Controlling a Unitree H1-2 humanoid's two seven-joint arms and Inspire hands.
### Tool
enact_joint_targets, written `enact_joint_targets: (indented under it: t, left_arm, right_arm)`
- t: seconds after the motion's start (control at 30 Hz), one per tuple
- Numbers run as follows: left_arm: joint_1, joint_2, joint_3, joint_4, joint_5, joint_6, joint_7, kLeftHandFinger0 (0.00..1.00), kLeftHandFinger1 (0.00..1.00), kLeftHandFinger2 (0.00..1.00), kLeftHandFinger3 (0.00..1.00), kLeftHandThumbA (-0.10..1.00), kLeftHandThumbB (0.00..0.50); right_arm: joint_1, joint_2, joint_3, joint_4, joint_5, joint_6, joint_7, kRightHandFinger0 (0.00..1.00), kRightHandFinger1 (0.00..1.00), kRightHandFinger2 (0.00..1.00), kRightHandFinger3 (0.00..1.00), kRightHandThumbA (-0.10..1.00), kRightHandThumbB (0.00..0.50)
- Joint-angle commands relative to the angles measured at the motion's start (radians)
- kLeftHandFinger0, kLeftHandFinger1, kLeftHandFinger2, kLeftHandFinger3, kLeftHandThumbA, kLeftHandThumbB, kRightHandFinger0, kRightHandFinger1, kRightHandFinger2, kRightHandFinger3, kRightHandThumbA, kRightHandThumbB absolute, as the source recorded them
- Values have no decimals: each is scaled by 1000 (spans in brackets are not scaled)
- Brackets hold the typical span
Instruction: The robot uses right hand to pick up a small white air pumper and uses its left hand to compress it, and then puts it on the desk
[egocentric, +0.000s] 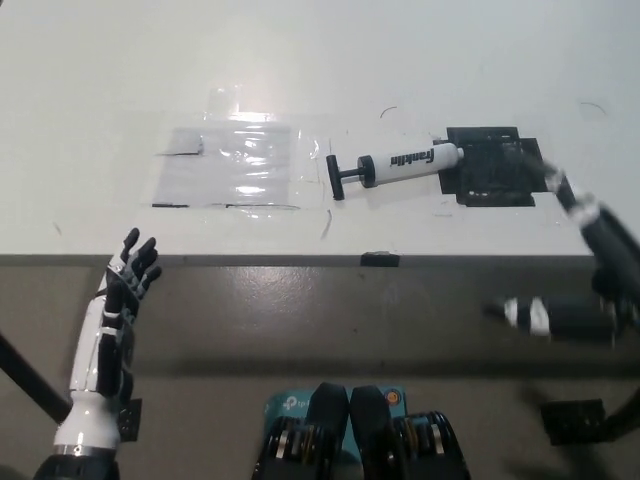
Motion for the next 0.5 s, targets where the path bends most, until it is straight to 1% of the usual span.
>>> enact_joint_targets:
  t: [0.0, 0.03, 0.07, 0.1, 0.13, 0.17, 0.23, 0.3, 0.37, 0.4, 0.47]
  left_arm:
    - [38, 4, -16, -31, -50, -51, -37, 1000, 1000, 1000, 1000, 1000, 264]
    - [53, 5, -19, -41, -42, -42, -36, 1000, 1000, 1000, 1000, 1000, 264]
    - [60, 4, -22, -38, -49, -40, -40, 1000, 1000, 1000, 1000, 1000, 272]
    - [54, 8, -24, -30, -69, -24, -53, 1000, 1000, 1000, 1000, 1000, 285]
    - [50, 13, -24, -19, -46, -36, -48, 1000, 1000, 1000, 1000, 1000, 271]
    - [48, 19, -24, -11, -38, -44, -49, 1000, 1000, 1000, 1000, 1000, 265]
    - [31, 32, -23, 3, -25, -52, -52, 1000, 1000, 1000, 1000, 1000, 263]
    - [1, 52, -22, 27, -17, -67, -62, 1000, 1000, 1000, 1000, 1000, 255]
    - [-5, 69, -29, 31, -11, -76, -75, 1000, 1000, 1000, 1000, 1000, 255]
    - [-8, 80, -34, 34, -3, -78, -78, 1000, 1000, 1000, 1000, 1000, 254]
    - [-11, 80, -33, 43, -1, -89, -72, 1000, 1000, 1000, 1000, 1000, 259]
  right_arm:
    - [107, 90, -39, -118, 245, -96, -139, 1000, 1000, 1000, 1000, 1000, 227]
    - [124, 98, -34, -110, 241, -109, -140, 1000, 1000, 1000, 1000, 1000, 224]
    - [134, 106, -32, -60, 213, -167, -149, 1000, 1000, 1000, 1000, 1000, 198]
    - [134, 133, -34, -16, 210, -173, -167, 1000, 1000, 1000, 1000, 1000, 213]
    - [138, 150, -31, 28, 204, -191, -179, 1000, 1000, 1000, 1000, 1000, 205]
    - [144, 165, -28, 56, 212, -188, -182, 1000, 1000, 1000, 1000, 1000, 212]
    - [149, 182, -16, 134, 230, -206, -178, 1000, 1000, 1000, 1000, 1000, 190]
    - [134, 194, -1, 208, 221, -224, -183, 1000, 1000, 1000, 1000, 1000, 132]
    - [138, 205, 8, 253, 212, -247, -198, 1000, 1000, 1000, 1000, 1000, 123]
    - [138, 210, 12, 281, 185, -259, -215, 1000, 1000, 1000, 1000, 1000, 130]
    - [126, 213, 18, 341, 162, -265, -237, 1000, 1000, 1000, 1000, 1000, 164]
